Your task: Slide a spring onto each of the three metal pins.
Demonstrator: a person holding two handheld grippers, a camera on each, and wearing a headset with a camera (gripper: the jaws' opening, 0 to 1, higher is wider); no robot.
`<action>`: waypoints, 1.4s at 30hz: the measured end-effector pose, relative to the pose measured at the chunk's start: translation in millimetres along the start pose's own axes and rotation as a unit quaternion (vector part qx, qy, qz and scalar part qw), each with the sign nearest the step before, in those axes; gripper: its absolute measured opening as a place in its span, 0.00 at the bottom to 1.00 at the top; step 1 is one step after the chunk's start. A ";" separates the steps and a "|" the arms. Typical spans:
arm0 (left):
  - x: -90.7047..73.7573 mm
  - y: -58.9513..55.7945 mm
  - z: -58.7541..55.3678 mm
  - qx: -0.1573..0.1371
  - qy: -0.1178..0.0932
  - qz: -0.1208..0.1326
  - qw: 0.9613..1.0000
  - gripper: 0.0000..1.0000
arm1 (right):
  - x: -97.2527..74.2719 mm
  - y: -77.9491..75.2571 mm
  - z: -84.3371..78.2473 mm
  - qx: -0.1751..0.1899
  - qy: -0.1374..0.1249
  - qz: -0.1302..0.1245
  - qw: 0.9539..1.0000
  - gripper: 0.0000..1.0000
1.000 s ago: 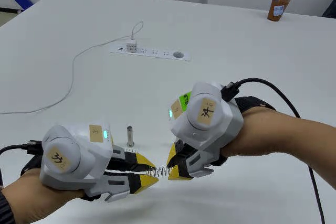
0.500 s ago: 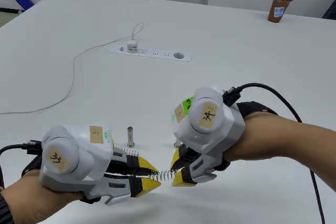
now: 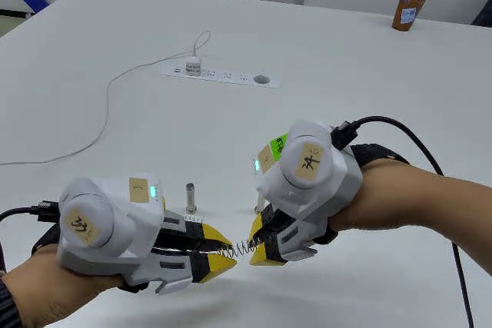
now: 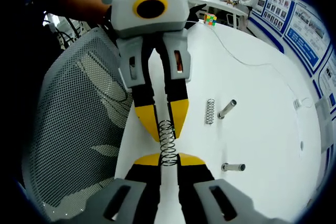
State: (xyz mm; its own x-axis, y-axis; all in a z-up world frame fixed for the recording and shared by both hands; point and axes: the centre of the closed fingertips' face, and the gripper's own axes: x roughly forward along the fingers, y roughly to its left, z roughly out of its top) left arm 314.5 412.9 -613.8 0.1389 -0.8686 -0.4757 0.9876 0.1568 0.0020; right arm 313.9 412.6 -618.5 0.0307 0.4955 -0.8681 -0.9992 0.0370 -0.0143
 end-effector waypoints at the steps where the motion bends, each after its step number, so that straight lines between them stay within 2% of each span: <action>1: 0.1 0.2 -0.5 0.000 0.001 0.000 1.000 0.11 | -1.0 -0.4 2.0 0.001 -0.003 -0.001 1.000 0.12; 5: 0.7 0.7 -1.3 -0.002 0.001 0.001 1.000 0.11 | -4.7 -0.4 11.4 0.000 -0.014 -0.002 1.000 0.12; 23: 4.4 1.6 0.3 -0.002 -0.002 -0.001 1.000 0.11 | -7.7 2.7 33.6 -0.020 -0.024 -0.001 1.000 0.12; 33: 5.5 3.1 0.1 -0.001 -0.005 0.005 1.000 0.12 | -7.5 0.9 30.6 -0.020 -0.019 -0.002 1.000 0.12; 42: -0.5 6.2 -6.3 -0.009 -0.001 0.016 1.000 0.20 | -14.3 -8.2 21.7 -0.011 -0.011 -0.013 1.000 0.12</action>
State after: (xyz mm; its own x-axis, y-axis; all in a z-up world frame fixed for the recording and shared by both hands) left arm 320.2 417.3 -619.1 0.1715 -0.8636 -0.4741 0.9810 0.1938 0.0018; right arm 322.2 424.1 -595.2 0.0561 0.5137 -0.8561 -0.9984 0.0304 -0.0472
